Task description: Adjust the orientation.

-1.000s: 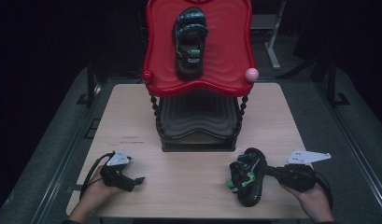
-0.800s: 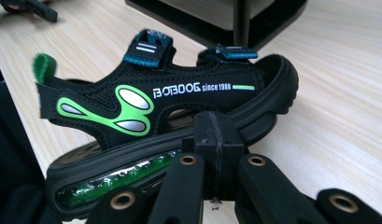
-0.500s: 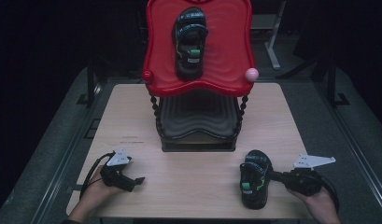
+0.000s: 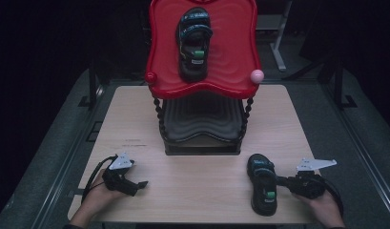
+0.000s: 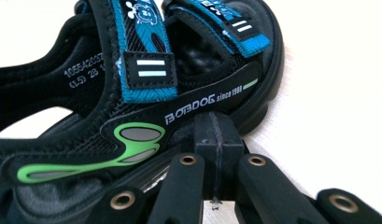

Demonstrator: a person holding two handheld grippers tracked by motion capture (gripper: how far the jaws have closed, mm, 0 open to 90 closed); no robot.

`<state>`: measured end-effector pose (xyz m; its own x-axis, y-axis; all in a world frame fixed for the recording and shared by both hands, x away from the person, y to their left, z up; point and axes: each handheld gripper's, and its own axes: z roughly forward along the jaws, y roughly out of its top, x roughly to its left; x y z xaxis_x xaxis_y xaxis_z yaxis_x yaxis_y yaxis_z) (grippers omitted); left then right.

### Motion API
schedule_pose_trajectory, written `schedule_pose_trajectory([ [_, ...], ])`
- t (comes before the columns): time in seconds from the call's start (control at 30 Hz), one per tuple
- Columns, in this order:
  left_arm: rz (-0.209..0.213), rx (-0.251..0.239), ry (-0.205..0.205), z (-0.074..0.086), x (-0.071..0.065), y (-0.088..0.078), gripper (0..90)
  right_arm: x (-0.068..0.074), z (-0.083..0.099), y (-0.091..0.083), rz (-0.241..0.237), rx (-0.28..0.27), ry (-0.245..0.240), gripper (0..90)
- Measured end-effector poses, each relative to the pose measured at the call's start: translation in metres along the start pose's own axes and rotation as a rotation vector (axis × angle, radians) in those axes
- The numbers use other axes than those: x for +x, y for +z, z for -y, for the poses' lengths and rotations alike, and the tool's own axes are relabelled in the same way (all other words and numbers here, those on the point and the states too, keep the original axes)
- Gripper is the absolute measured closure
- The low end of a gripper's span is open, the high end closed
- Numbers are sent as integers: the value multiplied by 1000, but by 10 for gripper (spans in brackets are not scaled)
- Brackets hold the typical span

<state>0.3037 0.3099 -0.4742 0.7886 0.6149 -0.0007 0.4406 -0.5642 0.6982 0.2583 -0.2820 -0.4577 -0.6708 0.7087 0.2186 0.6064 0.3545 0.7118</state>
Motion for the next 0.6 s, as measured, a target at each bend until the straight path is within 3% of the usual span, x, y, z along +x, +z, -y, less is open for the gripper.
schedule_pose_trajectory([
  [0.2, 0, -1, 0, 0, 0, 0, 0, -2, 0, 0, -5, 1, 0, 896],
  [0.4, 0, -1, 0, 0, 0, 0, 0, -5, -4, -19, 14, -85, 34, 820],
  [0.6, 0, -1, 0, 0, 0, 0, 0, 1, -12, -31, -29, -154, 45, 665],
])
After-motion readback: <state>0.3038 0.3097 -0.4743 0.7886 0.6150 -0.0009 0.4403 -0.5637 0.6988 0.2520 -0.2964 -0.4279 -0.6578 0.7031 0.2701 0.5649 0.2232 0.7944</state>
